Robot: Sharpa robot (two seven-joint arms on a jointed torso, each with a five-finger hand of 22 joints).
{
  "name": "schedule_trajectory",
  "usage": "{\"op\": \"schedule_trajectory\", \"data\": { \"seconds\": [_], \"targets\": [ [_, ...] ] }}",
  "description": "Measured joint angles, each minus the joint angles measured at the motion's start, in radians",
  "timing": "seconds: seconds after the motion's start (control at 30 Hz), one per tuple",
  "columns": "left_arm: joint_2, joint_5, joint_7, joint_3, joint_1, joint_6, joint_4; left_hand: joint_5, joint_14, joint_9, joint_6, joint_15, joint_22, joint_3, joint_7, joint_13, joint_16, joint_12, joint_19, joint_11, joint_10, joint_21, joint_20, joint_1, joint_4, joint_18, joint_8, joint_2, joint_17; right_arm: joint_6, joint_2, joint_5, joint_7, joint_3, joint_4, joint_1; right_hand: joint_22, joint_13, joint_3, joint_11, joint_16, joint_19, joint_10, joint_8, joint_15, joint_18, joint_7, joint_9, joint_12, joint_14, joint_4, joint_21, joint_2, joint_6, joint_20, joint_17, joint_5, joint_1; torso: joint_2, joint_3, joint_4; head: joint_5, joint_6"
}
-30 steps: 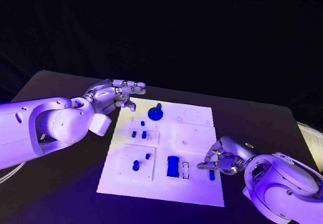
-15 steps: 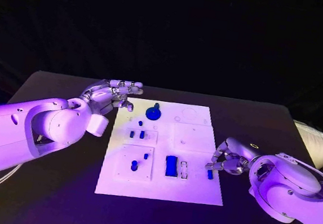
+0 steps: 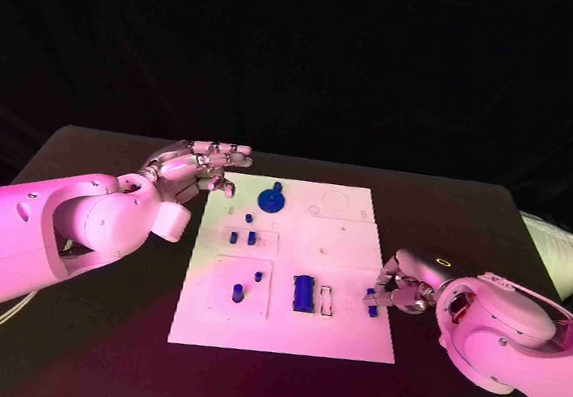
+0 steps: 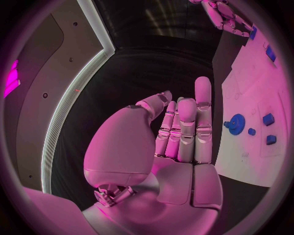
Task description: Assemble the parts on the task board
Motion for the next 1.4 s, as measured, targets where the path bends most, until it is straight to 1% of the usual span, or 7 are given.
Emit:
{"op": "schedule_trajectory", "data": {
  "seconds": [0.53,0.8,0.97,1.03,1.1,1.27,1.4],
  "targets": [
    [-0.002,0.0,-0.001,0.0,0.0,0.0,0.0,0.0,0.0,0.0,0.0,0.0,0.0,0.0,0.0,0.0,0.0,0.0,0.0,0.0,0.0,0.0,0.0,0.0,0.0,0.0,0.0,0.0,0.0,0.054,0.032,-0.048,-0.003,0.003,-0.028,-0.012,0.0,0.001,0.005,0.002,0.0,0.0,-0.002,-0.002,0.0,0.0,-0.004,0.001,0.0,0.0,-0.005,0.0,0.004,0.015,0.0,0.0,-0.004,0.005,0.0,-0.0003,-0.0002,0.004,-0.003],
    [-0.002,0.0,-0.002,0.0,0.0,0.001,0.0,0.0,0.0,0.0,0.0,0.0,0.0,0.0,0.0,0.0,0.0,0.0,0.0,0.0,0.0,0.0,0.0,0.0,0.0,0.0,0.0,0.0,0.0,0.057,0.064,-0.099,-0.003,0.011,-0.04,-0.025,0.0,0.014,0.074,0.001,0.0,0.0,-0.001,-0.01,0.002,0.0,-0.006,0.004,0.0,0.002,-0.074,0.0,-0.036,0.031,0.0,0.0,-0.064,0.073,0.0,-0.0002,-0.0002,0.005,-0.005],
    [-0.002,0.0,-0.003,0.0,0.0,0.001,0.0,0.0,0.0,0.0,0.0,0.0,0.0,0.0,0.0,0.0,0.0,0.0,0.0,0.0,0.0,0.0,0.0,0.0,0.0,0.0,0.0,0.0,0.0,0.065,0.074,-0.138,0.0,0.012,-0.04,-0.028,0.0,0.013,0.126,0.001,0.0,0.0,-0.001,-0.031,0.002,0.0,-0.008,0.004,-0.003,0.002,-0.118,0.0,-0.054,0.037,0.0,0.0,-0.056,0.091,0.0,-0.0003,-0.0002,0.006,-0.006],
    [-0.003,0.0,-0.003,0.0,0.0,0.001,0.0,0.0,0.0,0.0,0.0,0.0,0.0,0.0,0.0,0.0,0.0,0.0,0.0,0.0,0.0,0.0,0.0,0.0,0.0,0.0,0.0,0.0,0.0,0.07,0.077,-0.15,0.002,0.013,-0.039,-0.028,0.0,0.013,0.151,0.001,0.0,0.0,-0.001,-0.039,0.002,0.0,-0.007,-0.007,-0.003,0.002,-0.134,0.0,-0.059,0.036,0.0,0.0,-0.021,0.096,0.0,-0.0007,-0.0003,0.006,-0.007],
    [-0.003,0.0,-0.004,0.0,0.0,0.001,0.0,0.0,0.0,0.0,0.0,0.0,0.0,0.0,0.0,0.0,-0.003,0.005,0.0,0.0,0.0,0.0,0.0,0.0,0.0,0.0,0.0,0.0,-0.002,0.078,0.079,-0.168,0.004,0.013,-0.038,-0.028,0.0,0.013,0.157,0.001,0.0,0.0,-0.001,-0.038,0.002,0.0,-0.007,-0.016,-0.004,0.002,-0.128,0.0,-0.062,0.036,0.0,0.0,0.0,0.099,0.0,-0.0009,-0.0006,0.006,-0.007],
    [-0.003,0.0,-0.005,0.0,0.0,0.002,0.001,0.0,0.0,0.0,0.0,0.0,0.0,0.0,0.0,0.0,-0.004,0.006,0.0,0.0,0.0,0.0,0.0,0.0,0.0,0.0,0.0,0.0,-0.003,0.096,0.083,-0.202,0.008,0.014,-0.037,-0.028,0.0,0.012,0.19,0.001,0.0,0.0,-0.001,-0.037,0.002,0.0,-0.004,-0.005,-0.004,0.002,-0.109,0.0,-0.063,0.044,0.0,0.0,0.006,0.1,0.0,-0.0009,-0.0006,0.005,-0.01],
    [-0.002,-0.001,-0.005,0.0,0.0,0.002,0.001,0.0,0.0,0.0,0.0,0.0,0.0,0.0,0.0,0.0,-0.004,0.006,0.0,0.0,0.0,0.0,0.0,0.0,0.0,0.0,0.004,0.0,-0.006,0.105,0.085,-0.219,0.01,0.014,-0.036,-0.028,0.0,0.004,0.229,0.001,0.0,0.0,-0.001,-0.039,0.002,0.0,-0.004,-0.002,-0.004,0.002,-0.084,0.0,-0.039,0.044,0.0,0.0,0.006,0.076,-0.001,-0.0009,-0.0002,0.005,-0.011]
  ]
}}
